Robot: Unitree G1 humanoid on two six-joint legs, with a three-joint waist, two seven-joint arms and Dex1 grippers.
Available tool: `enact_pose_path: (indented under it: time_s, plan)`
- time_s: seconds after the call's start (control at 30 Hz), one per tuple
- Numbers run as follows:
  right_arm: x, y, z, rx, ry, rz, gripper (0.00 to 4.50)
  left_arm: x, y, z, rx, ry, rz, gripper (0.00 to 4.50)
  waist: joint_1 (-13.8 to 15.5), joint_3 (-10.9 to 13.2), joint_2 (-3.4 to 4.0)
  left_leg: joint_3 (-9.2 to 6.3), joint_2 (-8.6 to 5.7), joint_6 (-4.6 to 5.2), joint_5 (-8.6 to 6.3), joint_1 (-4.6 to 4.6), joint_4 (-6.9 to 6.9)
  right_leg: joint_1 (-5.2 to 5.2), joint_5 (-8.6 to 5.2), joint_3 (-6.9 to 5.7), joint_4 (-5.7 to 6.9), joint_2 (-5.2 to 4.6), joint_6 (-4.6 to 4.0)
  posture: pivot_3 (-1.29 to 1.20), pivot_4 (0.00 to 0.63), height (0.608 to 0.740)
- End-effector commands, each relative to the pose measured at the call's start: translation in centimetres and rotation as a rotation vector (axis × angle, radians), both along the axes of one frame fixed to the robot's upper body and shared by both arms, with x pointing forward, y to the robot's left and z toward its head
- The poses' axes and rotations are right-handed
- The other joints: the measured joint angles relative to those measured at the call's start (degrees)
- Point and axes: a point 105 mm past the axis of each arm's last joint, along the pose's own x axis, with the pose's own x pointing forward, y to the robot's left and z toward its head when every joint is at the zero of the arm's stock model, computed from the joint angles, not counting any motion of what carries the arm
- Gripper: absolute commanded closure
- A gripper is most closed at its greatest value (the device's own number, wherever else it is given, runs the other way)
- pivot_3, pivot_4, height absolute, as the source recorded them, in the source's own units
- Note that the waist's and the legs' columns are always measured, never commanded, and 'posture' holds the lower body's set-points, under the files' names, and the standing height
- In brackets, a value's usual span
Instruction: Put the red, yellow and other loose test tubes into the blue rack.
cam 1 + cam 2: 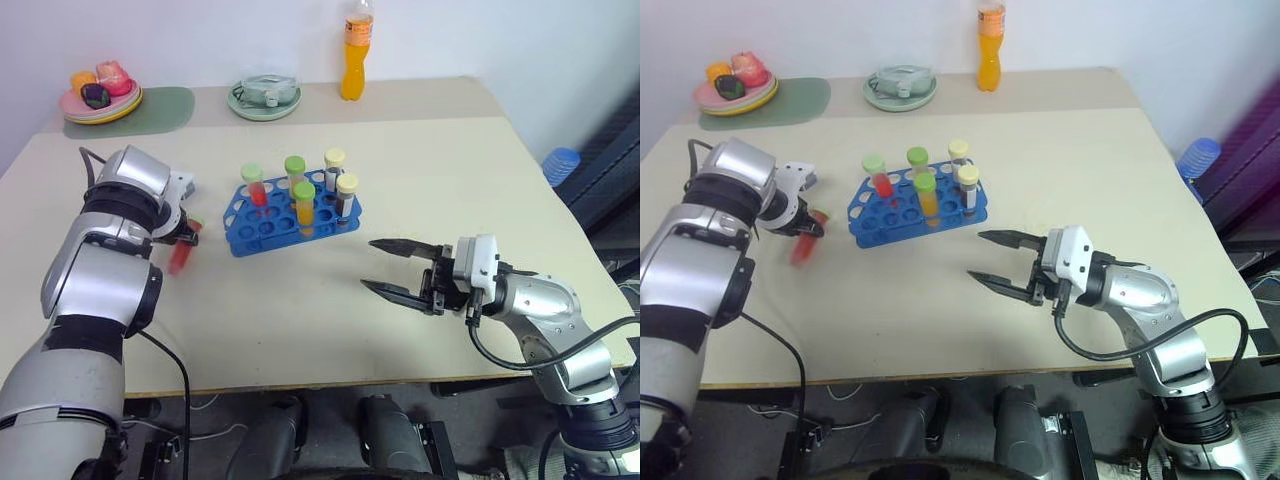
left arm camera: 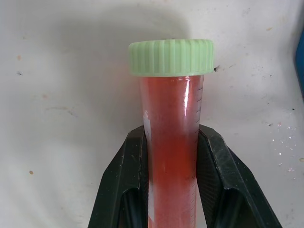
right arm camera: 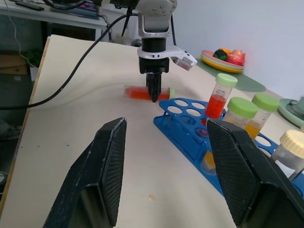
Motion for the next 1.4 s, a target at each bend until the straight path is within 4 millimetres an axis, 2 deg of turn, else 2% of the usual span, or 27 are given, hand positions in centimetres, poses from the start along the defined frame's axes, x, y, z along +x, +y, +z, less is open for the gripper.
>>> enact_pose_path:
  time_s: [0.03, 0.17, 0.37, 0.43, 0.5, 0.6, 0.67, 0.83, 0.97, 1.1, 1.2, 1.4]
  plan:
    - [-0.1, 0.2, 0.5, 0.006, -0.03, 0.021, 1.77, -0.7, 0.7, 0.6, -0.049, -0.007, 0.056, 3.68, -0.3, 0.0, 0.0, 0.01, 0.0, 0.0, 0.0, 0.0, 0.0, -0.04, 0.0, 0.01, 0.04, 0.0, 0.0, 0.0, 0.15, 0.74]
    - [0.0, 0.3, 0.4, 0.0, -0.015, 0.046, 1.77, -1.5, 1.3, 1.3, -0.067, -0.05, 0.073, 3.68, -0.4, 0.0, 0.0, 0.04, 0.01, -0.01, 0.0, 0.0, 0.0, -0.18, -0.01, 0.01, 0.31, -0.03, -0.01, 0.0, 0.15, 0.74]
    - [0.5, 0.0, 0.4, -0.01, -0.01, 0.054, 1.77, -2.8, 1.0, 2.5, -0.071, -0.179, 0.045, 3.76, 0.0, 0.0, 0.0, 0.04, 0.0, 0.02, -0.02, 0.0, 0.07, -0.16, -0.02, 0.02, 0.36, -0.04, -0.02, 0.0, 0.15, 0.74]
    - [0.6, -0.2, 0.4, -0.012, -0.008, 0.056, 1.77, -2.6, 0.9, 3.8, -0.056, -0.297, 0.03, 3.76, 0.2, 0.0, 0.0, 0.03, 0.0, -0.03, 0.01, 0.0, 0.08, -0.15, -0.02, 0.03, 0.37, -0.04, -0.02, 0.0, 0.15, 0.74]
    - [0.7, -0.3, 0.3, -0.016, -0.002, 0.055, 1.77, -2.1, 0.3, 6.2, -0.068, -0.506, -0.033, 3.76, 0.2, 0.0, 0.0, 0.03, 0.0, -0.1, 0.06, 0.0, 0.08, -0.14, -0.02, 0.03, 0.36, -0.05, -0.02, 0.0, 0.15, 0.74]
    - [0.7, -0.5, 0.2, -0.02, 0.004, 0.05, 1.77, -2.1, -2.1, 10.3, -0.152, -0.877, -0.203, 3.76, 0.3, 0.0, -0.01, 0.04, 0.01, -0.26, 0.14, 0.01, 0.09, -0.13, -0.01, 0.02, 0.35, -0.1, -0.03, 0.0, 0.15, 0.74]
    - [0.6, -0.6, 0.3, -0.021, 0.003, 0.046, 1.77, -3.2, -3.5, 11.6, -0.197, -1.051, -0.312, 3.76, 0.2, 0.0, 0.02, 0.06, 0.01, -0.3, 0.16, 0.03, 0.05, -0.11, -0.01, 0.02, 0.28, -0.19, -0.04, 0.0, 0.15, 0.74]
    - [0.5, -1.0, 0.3, -0.032, -0.002, 0.016, 1.77, -5.4, -6.8, 11.2, -0.26, -1.278, -0.463, 3.76, 0.3, -0.1, 0.08, 0.13, 0.02, -0.31, 0.16, 0.13, -0.01, -0.07, -0.01, 0.02, 0.28, -0.26, -0.05, 0.0, 0.15, 0.74]
    - [0.3, -1.9, 0.5, -0.052, -0.001, -0.022, 1.77, -6.3, -8.8, 8.8, -0.244, -1.394, -0.573, 3.76, 0.6, -0.1, 0.12, 0.15, 0.01, -0.03, 0.0, 0.14, 0.03, 0.0, -0.01, 0.02, 0.24, -0.3, -0.06, 0.0, 0.15, 0.74]
    - [0.0, -2.4, 0.6, -0.064, -0.001, -0.046, 1.77, -6.0, -9.4, 7.4, -0.222, -1.469, -0.578, 3.76, 1.6, -0.1, 0.1, 0.18, 0.02, 0.0, -0.02, 0.15, 0.04, 0.03, 0.0, 0.02, 0.15, -0.29, -0.08, 0.0, 0.15, 0.74]
    - [-0.2, -2.7, 0.7, -0.067, -0.001, -0.065, 1.77, -5.8, -10.6, 6.0, -0.238, -1.511, -0.6, 3.76, 1.6, -0.1, 0.11, 0.18, 0.02, 0.11, -0.08, 0.15, 0.04, 0.08, 0.01, 0.02, 0.1, -0.31, -0.09, 0.0, 0.15, 0.74]
    - [-0.5, -2.9, 0.8, -0.068, 0.003, -0.082, 1.77, -4.6, -12.4, 4.0, -0.282, -1.515, -0.608, 3.76, 1.6, -0.1, 0.11, 0.18, 0.01, 0.15, -0.1, 0.15, 0.05, 0.15, 0.02, 0.0, -0.02, -0.3, -0.07, 0.0, 0.15, 0.74]
